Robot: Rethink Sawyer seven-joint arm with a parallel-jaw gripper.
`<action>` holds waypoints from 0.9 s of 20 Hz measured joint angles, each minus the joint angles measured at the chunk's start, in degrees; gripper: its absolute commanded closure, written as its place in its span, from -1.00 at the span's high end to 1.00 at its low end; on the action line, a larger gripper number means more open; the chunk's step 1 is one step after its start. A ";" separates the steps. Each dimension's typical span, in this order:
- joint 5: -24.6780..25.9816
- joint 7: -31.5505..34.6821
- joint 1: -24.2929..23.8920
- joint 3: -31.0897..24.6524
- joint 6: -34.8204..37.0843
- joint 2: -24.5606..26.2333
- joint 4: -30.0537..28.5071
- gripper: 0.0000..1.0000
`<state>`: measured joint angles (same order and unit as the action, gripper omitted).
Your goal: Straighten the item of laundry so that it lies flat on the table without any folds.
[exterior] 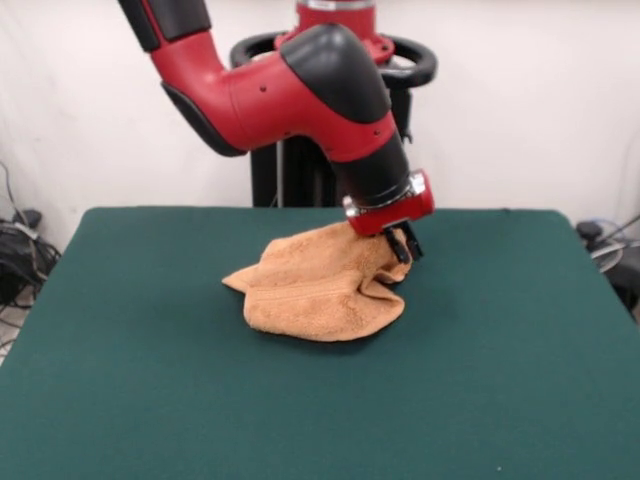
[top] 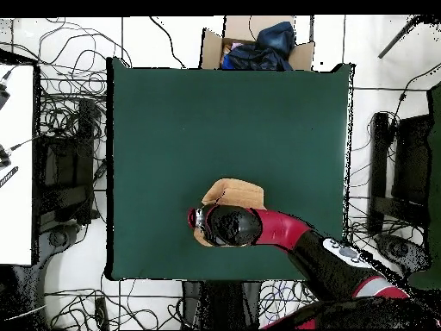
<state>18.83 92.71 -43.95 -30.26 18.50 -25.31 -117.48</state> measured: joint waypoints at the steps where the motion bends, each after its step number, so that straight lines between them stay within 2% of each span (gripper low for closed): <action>1: 0.00 0.00 0.21 0.26 0.01 -0.14 0.00 -1.00; 7: 0.99 0.00 2.72 3.54 1.98 -2.09 0.23 -1.00; 18: 6.39 0.00 6.82 10.52 9.31 -4.94 2.87 -1.00</action>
<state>25.23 92.71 -37.12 -19.73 27.81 -30.26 -114.61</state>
